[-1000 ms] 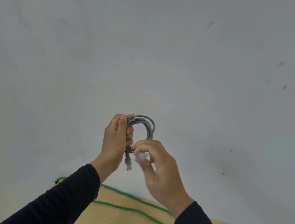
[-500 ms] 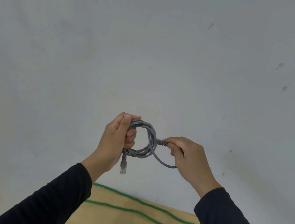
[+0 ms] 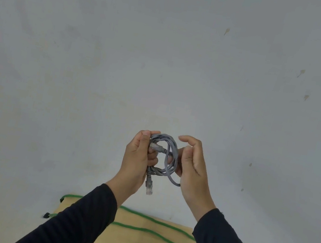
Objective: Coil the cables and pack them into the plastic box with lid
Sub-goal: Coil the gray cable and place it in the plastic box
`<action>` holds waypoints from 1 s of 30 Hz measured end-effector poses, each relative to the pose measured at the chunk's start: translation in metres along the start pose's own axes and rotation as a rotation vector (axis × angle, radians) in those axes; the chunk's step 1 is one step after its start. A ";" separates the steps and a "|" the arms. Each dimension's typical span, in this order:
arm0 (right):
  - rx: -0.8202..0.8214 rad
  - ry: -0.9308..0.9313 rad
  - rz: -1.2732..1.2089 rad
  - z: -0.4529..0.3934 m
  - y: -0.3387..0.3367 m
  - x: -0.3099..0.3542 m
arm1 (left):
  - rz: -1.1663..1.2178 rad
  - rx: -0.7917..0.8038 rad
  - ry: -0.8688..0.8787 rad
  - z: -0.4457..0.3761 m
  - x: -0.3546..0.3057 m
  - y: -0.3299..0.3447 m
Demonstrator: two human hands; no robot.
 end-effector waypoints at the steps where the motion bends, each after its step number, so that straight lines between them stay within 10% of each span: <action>1: 0.026 -0.053 0.069 0.003 0.003 0.005 | -0.021 -0.009 0.011 0.000 -0.001 -0.002; 6: 0.212 -0.274 0.358 0.006 0.026 0.020 | -0.096 0.053 -0.008 0.009 0.004 0.004; 21: 0.087 -0.629 0.647 0.027 0.046 0.041 | -0.085 -0.001 0.010 0.003 0.003 -0.013; 30: -0.027 -0.013 0.072 0.011 0.012 -0.006 | 0.019 0.069 -0.036 0.009 0.013 -0.012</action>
Point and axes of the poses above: each hand's wrist, its own z-axis away from the middle knuckle, its own y-axis out of the palm, x = y × z, the point moved 10 cm from there along -z, towards the middle knuckle, and after that the axes turned 11 degrees about -z, right-handed, at the moved point
